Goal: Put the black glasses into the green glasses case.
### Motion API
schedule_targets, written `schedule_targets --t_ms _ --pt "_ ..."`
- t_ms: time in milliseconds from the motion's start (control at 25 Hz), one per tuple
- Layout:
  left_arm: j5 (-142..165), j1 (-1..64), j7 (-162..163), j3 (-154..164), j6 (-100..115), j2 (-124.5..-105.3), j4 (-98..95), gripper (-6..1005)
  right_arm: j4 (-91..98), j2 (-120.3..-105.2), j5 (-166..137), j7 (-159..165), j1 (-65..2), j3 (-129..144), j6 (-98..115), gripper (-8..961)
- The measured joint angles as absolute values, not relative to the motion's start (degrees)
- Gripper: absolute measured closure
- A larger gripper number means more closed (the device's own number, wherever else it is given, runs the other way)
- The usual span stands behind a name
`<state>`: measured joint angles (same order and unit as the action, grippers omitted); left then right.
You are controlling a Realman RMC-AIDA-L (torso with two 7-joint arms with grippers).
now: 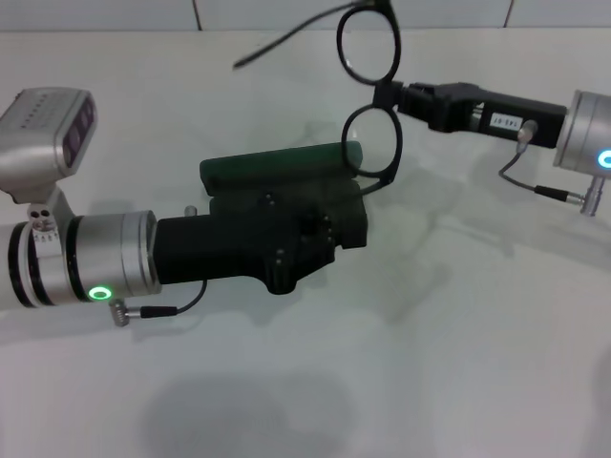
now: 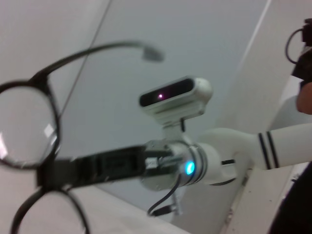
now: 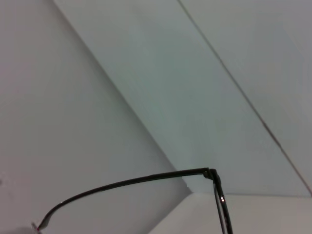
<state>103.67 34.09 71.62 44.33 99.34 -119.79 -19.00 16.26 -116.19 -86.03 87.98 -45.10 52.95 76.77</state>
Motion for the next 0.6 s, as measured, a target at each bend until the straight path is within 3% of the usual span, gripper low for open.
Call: schedule_targets --t_ms 600 --pt "103.9 36.9 71.0 44.4 99.3 -119.36 -21.2 1000 17.0 -116.18 -86.0 84.0 -44.9 61.6 81.0 898"
